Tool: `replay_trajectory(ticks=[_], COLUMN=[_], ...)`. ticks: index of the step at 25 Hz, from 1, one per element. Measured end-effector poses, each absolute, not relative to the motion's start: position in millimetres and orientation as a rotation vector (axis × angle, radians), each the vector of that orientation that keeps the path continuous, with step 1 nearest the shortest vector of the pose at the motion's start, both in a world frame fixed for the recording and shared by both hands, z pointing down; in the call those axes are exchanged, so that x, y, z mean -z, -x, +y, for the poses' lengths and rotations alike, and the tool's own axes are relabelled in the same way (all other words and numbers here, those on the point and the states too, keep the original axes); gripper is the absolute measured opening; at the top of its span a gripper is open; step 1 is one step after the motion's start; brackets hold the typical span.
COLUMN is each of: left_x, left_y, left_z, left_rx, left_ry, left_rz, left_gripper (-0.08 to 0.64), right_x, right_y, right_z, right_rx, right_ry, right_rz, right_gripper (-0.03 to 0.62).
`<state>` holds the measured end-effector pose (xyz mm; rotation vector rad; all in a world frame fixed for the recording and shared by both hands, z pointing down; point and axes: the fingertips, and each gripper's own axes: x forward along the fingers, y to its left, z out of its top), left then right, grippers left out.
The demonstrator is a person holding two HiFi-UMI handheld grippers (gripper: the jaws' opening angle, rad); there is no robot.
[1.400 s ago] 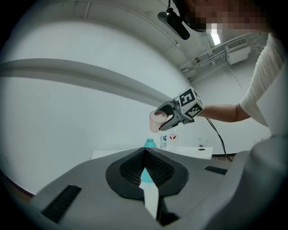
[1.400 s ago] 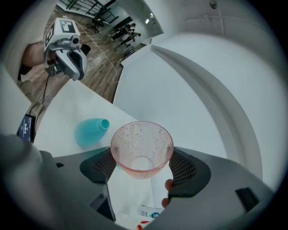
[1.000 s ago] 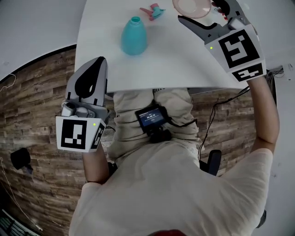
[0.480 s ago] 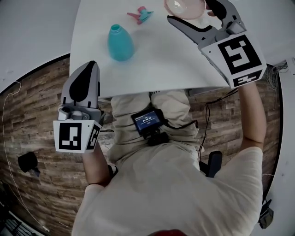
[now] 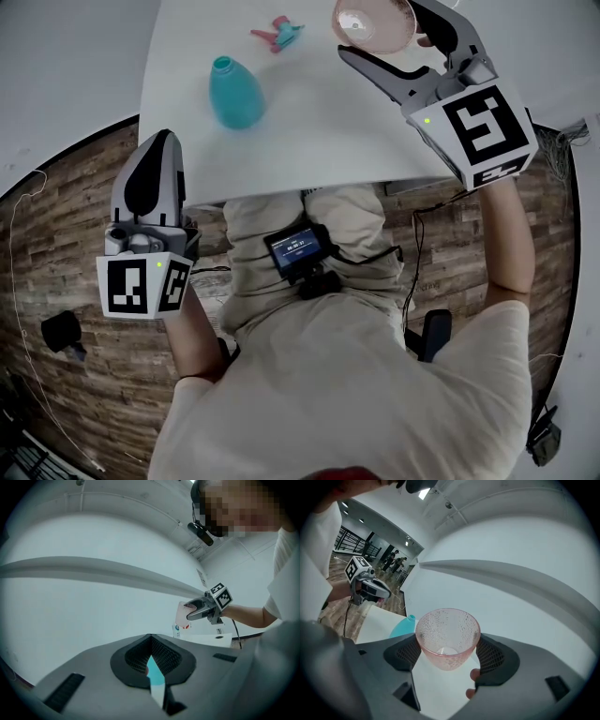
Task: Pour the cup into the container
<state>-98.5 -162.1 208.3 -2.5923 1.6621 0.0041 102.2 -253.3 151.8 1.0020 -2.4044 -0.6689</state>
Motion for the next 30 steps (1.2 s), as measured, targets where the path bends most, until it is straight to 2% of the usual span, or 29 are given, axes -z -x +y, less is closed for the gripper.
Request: replay_trajectory(ticks=[7,30], left_x=[-203.6,-218.2], left_y=[104.1,102.2], left_z=[-163.5,-163.1], left_rx=[-0.093,-0.062], left_ry=[2.623,2.701], left_rz=[1.685,1.708], left_gripper=[0.011,0.011], right_x=[-164.3,-206.4], right_y=[-113.0,-147.8], right_z=[-252.7,-257.5], right_rx=[0.614,0.377], right_ry=[-1.003,-1.067], right_rz=[-2.425,-2.461], right_gripper=[0.371,0.371])
